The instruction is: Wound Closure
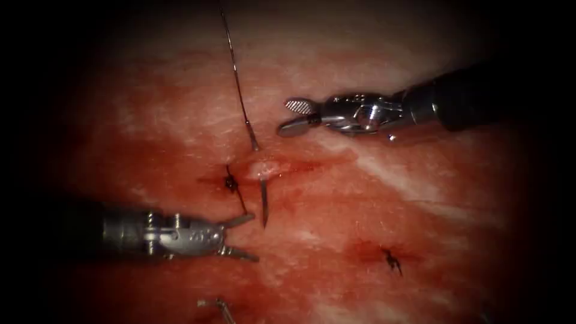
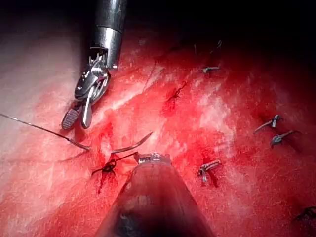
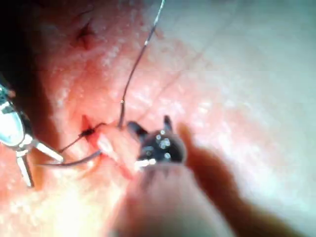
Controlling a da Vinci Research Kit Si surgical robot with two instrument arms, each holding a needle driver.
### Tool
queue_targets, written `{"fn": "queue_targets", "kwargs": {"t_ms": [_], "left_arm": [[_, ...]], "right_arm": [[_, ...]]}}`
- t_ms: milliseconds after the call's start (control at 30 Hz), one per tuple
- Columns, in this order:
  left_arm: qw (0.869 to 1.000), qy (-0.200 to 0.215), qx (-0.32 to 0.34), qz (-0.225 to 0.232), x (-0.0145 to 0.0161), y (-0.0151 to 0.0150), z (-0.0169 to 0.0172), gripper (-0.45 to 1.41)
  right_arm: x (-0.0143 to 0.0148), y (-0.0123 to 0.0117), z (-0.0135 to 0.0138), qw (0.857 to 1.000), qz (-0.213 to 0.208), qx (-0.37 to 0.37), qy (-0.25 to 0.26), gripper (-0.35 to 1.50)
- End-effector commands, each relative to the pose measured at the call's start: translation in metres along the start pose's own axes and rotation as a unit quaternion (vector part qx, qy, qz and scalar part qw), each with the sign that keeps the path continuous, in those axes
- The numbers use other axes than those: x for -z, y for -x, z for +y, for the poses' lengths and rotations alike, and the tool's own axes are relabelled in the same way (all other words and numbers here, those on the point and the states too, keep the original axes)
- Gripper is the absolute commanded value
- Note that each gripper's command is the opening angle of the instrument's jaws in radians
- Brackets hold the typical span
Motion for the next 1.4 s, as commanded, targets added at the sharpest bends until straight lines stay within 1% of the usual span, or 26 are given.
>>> {"fn": "queue_targets", "kwargs": {"t_ms": [33, 167, 267, 500, 733, 933, 1000, 1100, 1133, 1267, 1300, 1333, 1367, 1400], "left_arm": [[1.000, -0.014, -0.008, 0.000, -0.0006, 0.0004, 0.0001, 0.46], [0.997, -0.069, -0.042, 0.018, -0.0007, 0.0001, -0.0008, 0.46], [0.994, -0.092, -0.053, 0.029, -0.0012, -0.0001, -0.0010, 0.44], [0.991, -0.101, -0.062, 0.061, -0.0026, 0.0002, -0.0010, 0.42], [0.984, -0.125, -0.068, 0.105, -0.0027, 0.0000, -0.0013, 0.42], [0.980, -0.136, -0.068, 0.126, -0.0027, -0.0005, -0.0014, 0.42], [0.980, -0.134, -0.068, 0.128, -0.0032, -0.0007, -0.0015, 0.42], [0.980, -0.134, -0.069, 0.132, -0.0039, -0.0008, -0.0017, 0.37], [0.979, -0.135, -0.069, 0.137, -0.0043, -0.0008, -0.0020, 0.31], [0.979, -0.136, -0.068, 0.139, -0.0051, -0.0004, -0.0029, 0.14], [0.979, -0.136, -0.068, 0.139, -0.0051, -0.0003, -0.0031, 0.05], [0.979, -0.134, -0.069, 0.140, -0.0051, -0.0002, -0.0033, -0.08], [0.979, -0.132, -0.070, 0.142, -0.0050, 0.0001, -0.0034, -0.33], [0.979, -0.129, -0.071, 0.144, -0.0049, 0.0002, -0.0034, -0.45]], "right_arm": [[-0.0011, 0.0011, -0.0004, 1.000, -0.001, 0.003, -0.003, 1.11], [-0.0018, 0.0017, -0.0007, 1.000, 0.000, 0.006, -0.009, 1.09], [-0.0020, 0.0018, -0.0007, 1.000, 0.000, 0.010, -0.008, 1.09], [-0.0021, 0.0021, -0.0007, 1.000, 0.000, 0.011, -0.008, 1.09], [-0.0022, 0.0023, -0.0003, 1.000, 0.003, 0.012, -0.007, 1.08], [-0.0023, 0.0027, -0.0001, 1.000, 0.003, 0.013, -0.006, 1.08], [-0.0024, 0.0027, 0.0000, 1.000, 0.004, 0.013, -0.006, 1.08], [-0.0024, 0.0027, 0.0000, 1.000, 0.004, 0.014, -0.006, 1.08], [-0.0023, 0.0027, 0.0000, 1.000, 0.003, 0.014, -0.007, 1.08], [-0.0023, 0.0027, 0.0000, 1.000, 0.003, 0.014, -0.007, 1.06], [-0.0023, 0.0027, 0.0000, 1.000, 0.003, 0.014, -0.007, 1.06], [-0.0023, 0.0027, 0.0000, 1.000, 0.003, 0.013, -0.007, 1.06], [-0.0023, 0.0027, 0.0000, 1.000, 0.003, 0.013, -0.007, 1.06], [-0.0023, 0.0026, 0.0000, 1.000, 0.003, 0.013, -0.007, 1.06]]}}
